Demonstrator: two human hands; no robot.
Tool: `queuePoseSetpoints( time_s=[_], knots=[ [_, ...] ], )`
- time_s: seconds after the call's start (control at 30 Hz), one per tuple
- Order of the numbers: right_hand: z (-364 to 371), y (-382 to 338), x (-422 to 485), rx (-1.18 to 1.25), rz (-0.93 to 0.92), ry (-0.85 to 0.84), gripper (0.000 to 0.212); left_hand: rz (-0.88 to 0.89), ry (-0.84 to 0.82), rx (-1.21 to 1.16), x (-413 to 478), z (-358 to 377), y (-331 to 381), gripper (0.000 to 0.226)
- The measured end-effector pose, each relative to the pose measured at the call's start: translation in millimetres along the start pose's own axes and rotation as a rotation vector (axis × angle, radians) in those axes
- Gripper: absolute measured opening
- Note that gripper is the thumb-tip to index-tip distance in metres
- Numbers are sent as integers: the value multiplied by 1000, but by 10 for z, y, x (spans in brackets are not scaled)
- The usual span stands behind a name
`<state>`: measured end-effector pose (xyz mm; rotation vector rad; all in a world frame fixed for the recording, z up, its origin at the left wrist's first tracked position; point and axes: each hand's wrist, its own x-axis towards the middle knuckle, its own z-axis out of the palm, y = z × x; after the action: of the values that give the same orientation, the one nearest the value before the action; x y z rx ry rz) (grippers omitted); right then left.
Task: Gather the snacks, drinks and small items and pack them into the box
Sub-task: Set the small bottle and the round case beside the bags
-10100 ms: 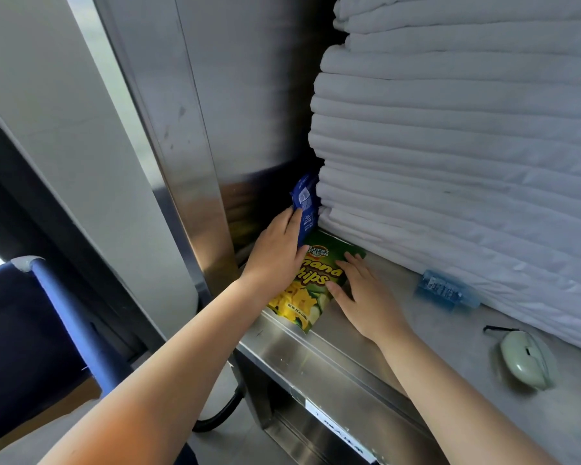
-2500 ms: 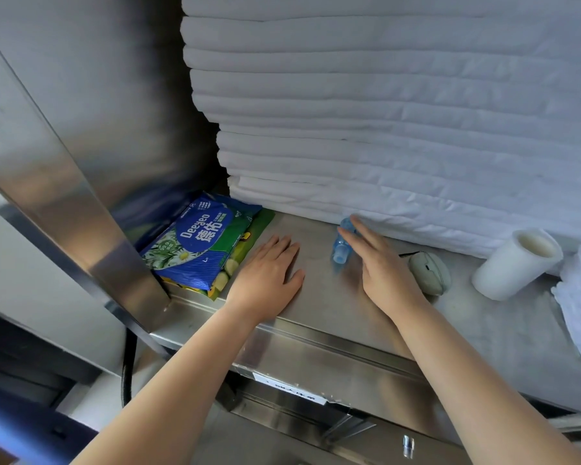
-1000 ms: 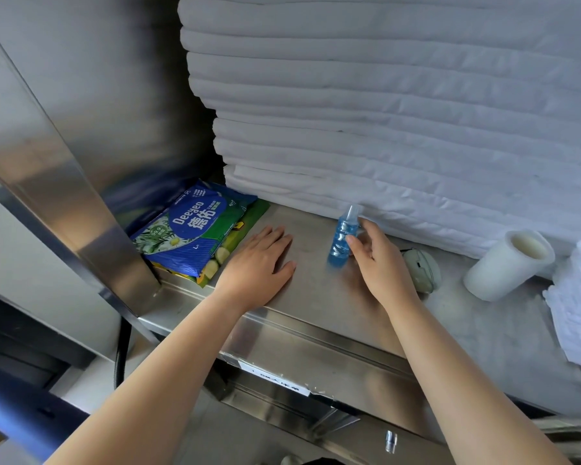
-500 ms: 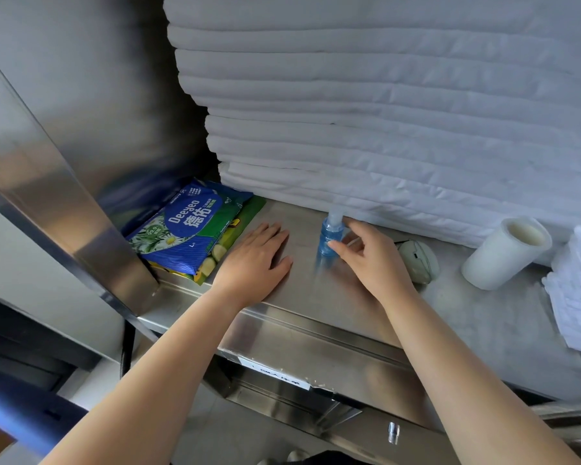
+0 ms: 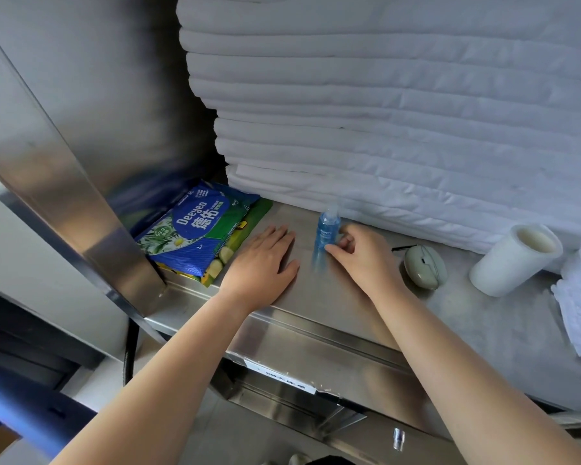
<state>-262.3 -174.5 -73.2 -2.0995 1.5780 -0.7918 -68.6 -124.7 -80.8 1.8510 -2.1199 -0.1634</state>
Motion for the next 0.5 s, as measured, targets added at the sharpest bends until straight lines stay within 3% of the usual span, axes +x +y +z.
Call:
queuePoseSetpoints(
  time_s=[0.5],
  knots=[
    [636, -515, 760, -217, -171, -30, 26, 5, 97, 5, -1, 27, -14, 64]
  ],
)
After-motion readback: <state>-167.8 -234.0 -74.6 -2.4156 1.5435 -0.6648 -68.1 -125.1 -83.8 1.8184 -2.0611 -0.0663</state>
